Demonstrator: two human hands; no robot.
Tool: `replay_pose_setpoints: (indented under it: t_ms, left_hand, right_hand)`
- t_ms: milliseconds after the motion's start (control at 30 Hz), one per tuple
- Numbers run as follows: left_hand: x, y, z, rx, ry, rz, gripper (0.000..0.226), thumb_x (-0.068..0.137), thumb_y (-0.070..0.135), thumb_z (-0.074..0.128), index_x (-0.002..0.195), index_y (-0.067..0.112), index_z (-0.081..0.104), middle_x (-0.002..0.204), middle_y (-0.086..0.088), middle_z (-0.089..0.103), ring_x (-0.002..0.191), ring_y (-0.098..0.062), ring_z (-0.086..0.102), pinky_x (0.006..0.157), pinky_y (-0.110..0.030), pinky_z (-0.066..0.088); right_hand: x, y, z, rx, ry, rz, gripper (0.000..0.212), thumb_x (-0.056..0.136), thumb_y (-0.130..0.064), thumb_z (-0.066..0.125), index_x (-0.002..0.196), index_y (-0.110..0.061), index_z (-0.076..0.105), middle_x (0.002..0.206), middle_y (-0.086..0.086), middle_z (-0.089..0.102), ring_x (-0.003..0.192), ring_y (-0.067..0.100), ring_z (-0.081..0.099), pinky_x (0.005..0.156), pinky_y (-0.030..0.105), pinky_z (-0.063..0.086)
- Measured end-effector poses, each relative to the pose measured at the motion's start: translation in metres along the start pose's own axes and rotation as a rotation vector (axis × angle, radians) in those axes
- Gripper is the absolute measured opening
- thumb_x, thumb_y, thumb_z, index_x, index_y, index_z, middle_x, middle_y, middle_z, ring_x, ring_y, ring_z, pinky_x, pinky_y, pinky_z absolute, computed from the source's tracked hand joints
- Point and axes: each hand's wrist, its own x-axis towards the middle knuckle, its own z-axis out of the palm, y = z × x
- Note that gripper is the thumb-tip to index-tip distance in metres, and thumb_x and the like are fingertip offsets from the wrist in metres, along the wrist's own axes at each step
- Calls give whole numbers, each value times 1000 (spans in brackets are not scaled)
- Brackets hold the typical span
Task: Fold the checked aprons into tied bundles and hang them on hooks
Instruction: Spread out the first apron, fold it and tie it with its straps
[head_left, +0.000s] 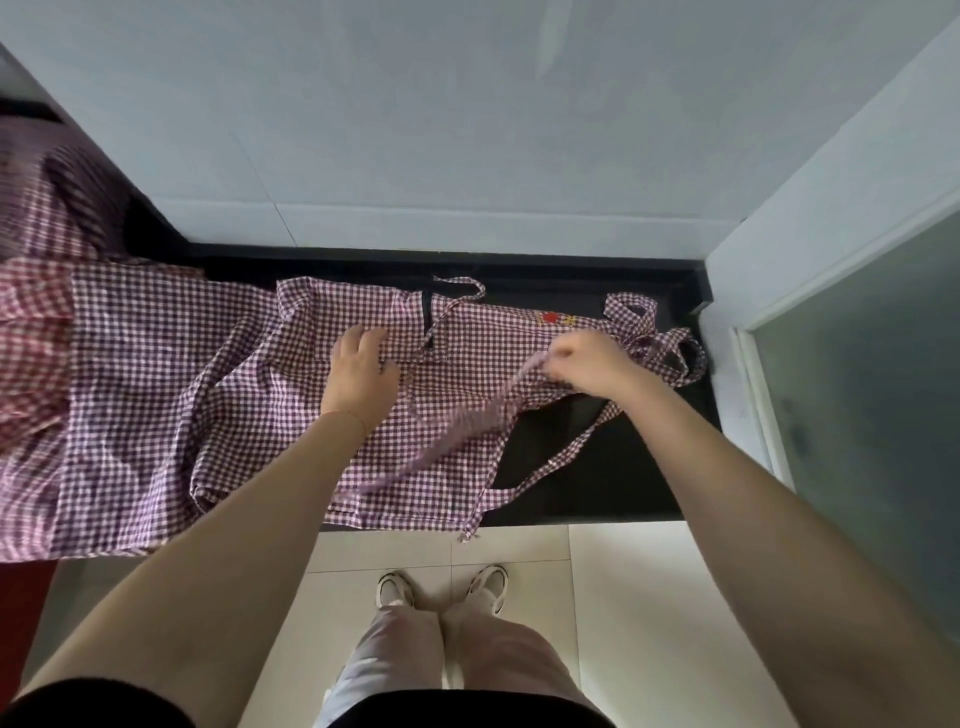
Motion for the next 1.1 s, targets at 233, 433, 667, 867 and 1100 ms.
replay_pose_setpoints:
  t_ms: [233,433,667,867,1100]
  left_hand:
    - [-30,-10,3,193,125,-24,42,92,16,51,134,14,54,136,-11,48,125,-31,41,107,-50,36]
    - [-40,-16,0,409,-87,53,61,90,42,62,146,25,43,153,-5,36,141,-28,31,117,-50,24]
    - [-47,-22,-1,523,-302,84,91,87,52,66,157,30,13,167,-6,1,153,-26,-1,122,-55,5]
    - [-47,-22,1,535,-350,93,99,84,57,67,158,29,7,167,-8,-8,153,-29,-8,122,-55,6]
    - [-65,-15,-8,518,-387,308,76,65,78,69,126,36,52,154,-2,30,145,-26,23,119,-54,20]
  right_hand:
    - [-6,-13,31,-162,945,-9,43,81,-5,70,122,-8,57,118,11,58,111,26,54,96,36,46]
    - [-23,-45,76,-52,89,-247,26,94,-27,60,118,-19,67,116,-4,66,108,14,59,102,35,46]
    - [-34,-50,103,-715,-154,-352,28,88,-39,69,110,-23,67,130,5,47,126,25,36,110,49,27]
    - [-46,-54,110,-722,-35,-522,23,90,-8,58,111,-13,65,112,4,62,110,25,53,108,39,32]
    - [-49,-44,116,-544,-161,-276,23,97,-21,55,113,-10,66,110,8,66,102,28,62,84,33,48]
